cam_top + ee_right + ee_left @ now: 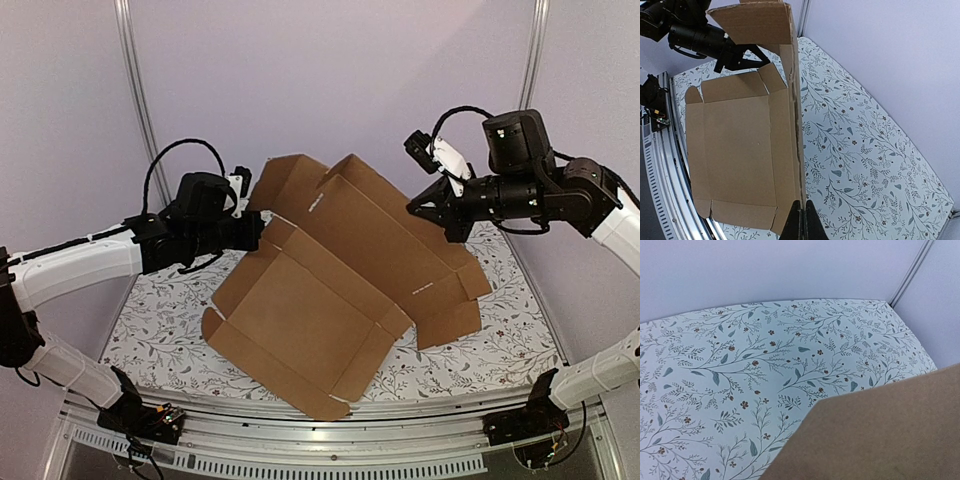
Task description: Fold the paper box
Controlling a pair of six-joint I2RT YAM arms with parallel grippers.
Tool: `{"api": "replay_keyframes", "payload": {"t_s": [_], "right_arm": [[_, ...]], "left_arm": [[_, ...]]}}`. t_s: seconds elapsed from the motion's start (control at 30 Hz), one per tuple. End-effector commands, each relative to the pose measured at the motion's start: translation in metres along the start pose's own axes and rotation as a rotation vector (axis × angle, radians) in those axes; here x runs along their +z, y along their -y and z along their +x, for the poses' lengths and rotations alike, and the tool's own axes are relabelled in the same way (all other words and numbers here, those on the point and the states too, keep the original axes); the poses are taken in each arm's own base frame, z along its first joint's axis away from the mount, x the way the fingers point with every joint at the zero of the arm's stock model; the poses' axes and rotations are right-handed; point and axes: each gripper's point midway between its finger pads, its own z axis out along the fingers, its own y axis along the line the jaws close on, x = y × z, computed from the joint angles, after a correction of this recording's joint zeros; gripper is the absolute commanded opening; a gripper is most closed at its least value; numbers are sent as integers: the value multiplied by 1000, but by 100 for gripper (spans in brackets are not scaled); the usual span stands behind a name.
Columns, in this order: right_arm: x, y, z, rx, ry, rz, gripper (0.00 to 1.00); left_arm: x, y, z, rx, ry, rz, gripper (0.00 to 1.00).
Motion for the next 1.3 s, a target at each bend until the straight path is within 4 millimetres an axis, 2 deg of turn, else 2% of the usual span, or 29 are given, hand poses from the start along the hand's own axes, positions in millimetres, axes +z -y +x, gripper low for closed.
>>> {"api": "replay_keyframes", "payload": {"t_s": [0.0,0.23,0.5,1.13,1.27], "right_arm": [[-13,-2,-16,38,89,-19,0],[-13,0,-13,55,90,0,0],[-1,3,-15,92,89,8,0],[8,9,-21,130,105,40,0],[11,17,-19,138,99,79,0]], "left_arm": [[-1,5,-9,10,29,15,0],[-5,19,-11,-2,26,95,0],[-8,42,-9,-24,-1,224,0],[8,71,24,-60,-119,336,0],[10,81,31,-56,-138,358,0]]}}
